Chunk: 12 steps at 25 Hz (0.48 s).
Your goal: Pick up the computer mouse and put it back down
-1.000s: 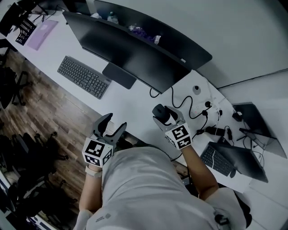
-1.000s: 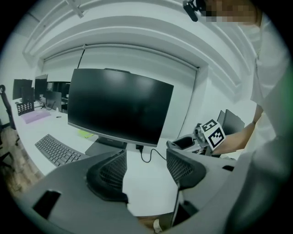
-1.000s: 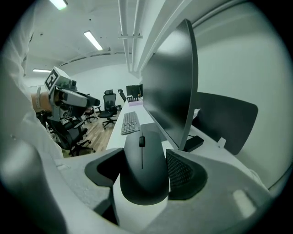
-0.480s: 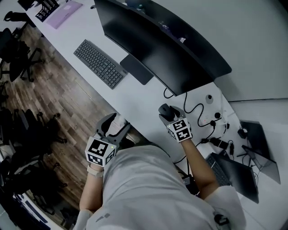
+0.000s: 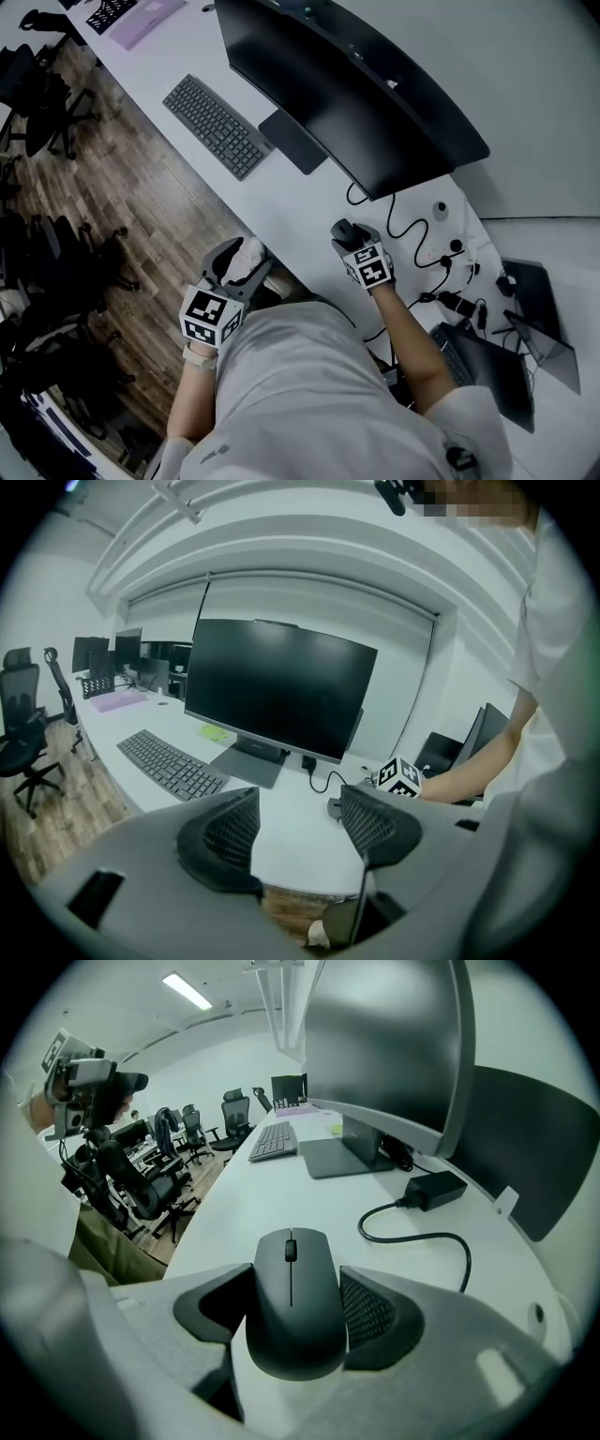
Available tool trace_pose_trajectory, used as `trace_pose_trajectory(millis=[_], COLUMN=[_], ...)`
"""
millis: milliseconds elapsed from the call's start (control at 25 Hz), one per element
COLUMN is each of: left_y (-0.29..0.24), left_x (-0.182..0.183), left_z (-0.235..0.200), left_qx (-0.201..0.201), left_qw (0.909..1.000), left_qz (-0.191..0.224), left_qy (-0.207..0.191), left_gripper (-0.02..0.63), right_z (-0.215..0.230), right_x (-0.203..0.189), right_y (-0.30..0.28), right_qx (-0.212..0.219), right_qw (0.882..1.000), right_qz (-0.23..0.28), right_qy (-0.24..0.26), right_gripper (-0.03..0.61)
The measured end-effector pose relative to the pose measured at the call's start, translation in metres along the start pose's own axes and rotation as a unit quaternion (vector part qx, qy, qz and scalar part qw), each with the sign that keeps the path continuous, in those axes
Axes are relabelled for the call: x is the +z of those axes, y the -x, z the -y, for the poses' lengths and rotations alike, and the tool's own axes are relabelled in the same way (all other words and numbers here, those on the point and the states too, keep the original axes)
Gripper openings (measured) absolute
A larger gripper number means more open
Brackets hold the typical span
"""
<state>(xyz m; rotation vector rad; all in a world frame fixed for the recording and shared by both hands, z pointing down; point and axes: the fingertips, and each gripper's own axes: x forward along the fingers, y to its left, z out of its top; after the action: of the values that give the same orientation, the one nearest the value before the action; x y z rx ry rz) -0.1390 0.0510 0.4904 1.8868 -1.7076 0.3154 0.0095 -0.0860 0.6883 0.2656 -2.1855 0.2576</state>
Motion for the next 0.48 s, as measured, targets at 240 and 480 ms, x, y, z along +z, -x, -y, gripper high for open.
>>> trace_pose_trajectory(millis=[240, 480], left_y=[0.001, 0.002], left_x=[0.000, -0.002], left_z=[0.000, -0.001], left_qx=[0.004, 0.007], left_qw=[1.0000, 1.0000], left_qz=[0.000, -0.004], left_qy=[0.000, 0.001], left_gripper=[0.266, 0.267], right_z=[0.005, 0.007], right_x=[-0.017, -0.020], right_y=[-0.008, -0.014], right_qx=[-0.007, -0.010], right_qw=[1.000, 1.000], right_qz=[-0.019, -0.023], right_qy=[-0.006, -0.003], right_gripper=[0.291, 0.291])
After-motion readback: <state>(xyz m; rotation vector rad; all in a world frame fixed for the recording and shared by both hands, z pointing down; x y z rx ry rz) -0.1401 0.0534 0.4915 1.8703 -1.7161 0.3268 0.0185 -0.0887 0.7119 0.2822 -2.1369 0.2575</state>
